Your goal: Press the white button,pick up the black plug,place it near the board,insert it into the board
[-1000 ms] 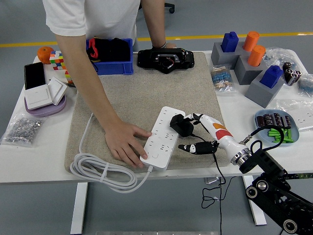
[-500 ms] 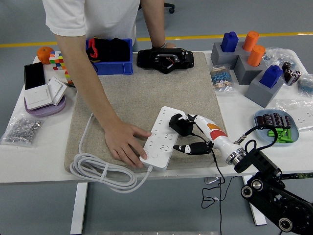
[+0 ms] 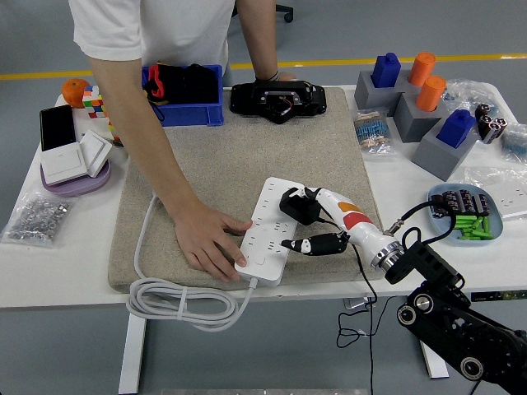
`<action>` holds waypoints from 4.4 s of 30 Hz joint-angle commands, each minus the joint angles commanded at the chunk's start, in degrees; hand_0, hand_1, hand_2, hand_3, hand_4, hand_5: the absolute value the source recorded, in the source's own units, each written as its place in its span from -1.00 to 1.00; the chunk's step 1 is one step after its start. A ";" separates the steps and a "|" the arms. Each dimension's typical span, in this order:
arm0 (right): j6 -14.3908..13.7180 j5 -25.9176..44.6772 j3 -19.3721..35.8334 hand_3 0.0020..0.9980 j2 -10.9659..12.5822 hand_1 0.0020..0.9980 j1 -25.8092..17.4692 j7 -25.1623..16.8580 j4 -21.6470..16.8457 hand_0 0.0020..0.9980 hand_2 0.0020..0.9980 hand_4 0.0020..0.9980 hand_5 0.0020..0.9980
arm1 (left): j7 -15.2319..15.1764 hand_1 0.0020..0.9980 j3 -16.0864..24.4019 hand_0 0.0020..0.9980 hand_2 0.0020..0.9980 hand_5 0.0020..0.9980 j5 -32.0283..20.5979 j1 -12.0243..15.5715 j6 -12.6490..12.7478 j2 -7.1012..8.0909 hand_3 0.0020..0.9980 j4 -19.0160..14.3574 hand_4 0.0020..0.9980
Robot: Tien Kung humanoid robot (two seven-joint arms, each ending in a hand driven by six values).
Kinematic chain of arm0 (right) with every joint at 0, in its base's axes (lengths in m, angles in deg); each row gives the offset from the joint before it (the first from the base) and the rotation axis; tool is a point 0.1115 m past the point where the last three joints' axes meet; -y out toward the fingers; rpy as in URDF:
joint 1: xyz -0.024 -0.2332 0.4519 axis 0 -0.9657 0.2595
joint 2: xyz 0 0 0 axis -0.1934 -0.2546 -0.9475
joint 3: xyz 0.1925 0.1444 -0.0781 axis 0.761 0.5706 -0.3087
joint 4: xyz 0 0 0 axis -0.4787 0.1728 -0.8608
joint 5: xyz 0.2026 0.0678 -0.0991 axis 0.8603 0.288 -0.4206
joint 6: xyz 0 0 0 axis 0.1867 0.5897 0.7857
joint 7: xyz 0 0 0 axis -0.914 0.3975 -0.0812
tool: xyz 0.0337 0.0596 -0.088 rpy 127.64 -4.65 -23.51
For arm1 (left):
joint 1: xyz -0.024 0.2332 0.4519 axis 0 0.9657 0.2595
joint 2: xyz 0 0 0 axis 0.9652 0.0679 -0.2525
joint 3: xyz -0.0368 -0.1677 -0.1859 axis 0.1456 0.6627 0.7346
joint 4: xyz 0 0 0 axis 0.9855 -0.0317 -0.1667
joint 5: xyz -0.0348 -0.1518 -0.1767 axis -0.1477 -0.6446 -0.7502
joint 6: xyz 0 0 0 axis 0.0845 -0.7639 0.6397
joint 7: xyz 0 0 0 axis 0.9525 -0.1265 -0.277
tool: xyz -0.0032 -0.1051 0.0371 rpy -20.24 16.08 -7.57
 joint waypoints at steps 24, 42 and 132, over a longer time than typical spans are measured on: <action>0.34 1.16 -4.70 0.33 0.16 0.48 4.87 -0.23 1.07 0.45 0.39 0.93 -0.56 | 0.04 0.27 0.19 0.38 0.22 -0.63 -0.01 -0.05 0.05 0.10 0.27 0.00 0.07; 0.83 1.39 -6.78 0.33 0.28 0.48 5.35 0.62 3.18 0.45 0.39 0.92 -0.56 | 0.10 0.27 0.49 0.38 0.22 -0.64 0.31 0.16 0.10 0.06 0.27 0.00 0.07; 4.02 -3.27 59.58 0.22 -5.59 0.31 -24.80 0.14 -13.16 0.46 0.23 0.77 -0.54 | -0.94 0.28 -0.65 0.38 0.23 -0.63 0.85 0.27 -0.36 0.34 0.27 0.00 0.11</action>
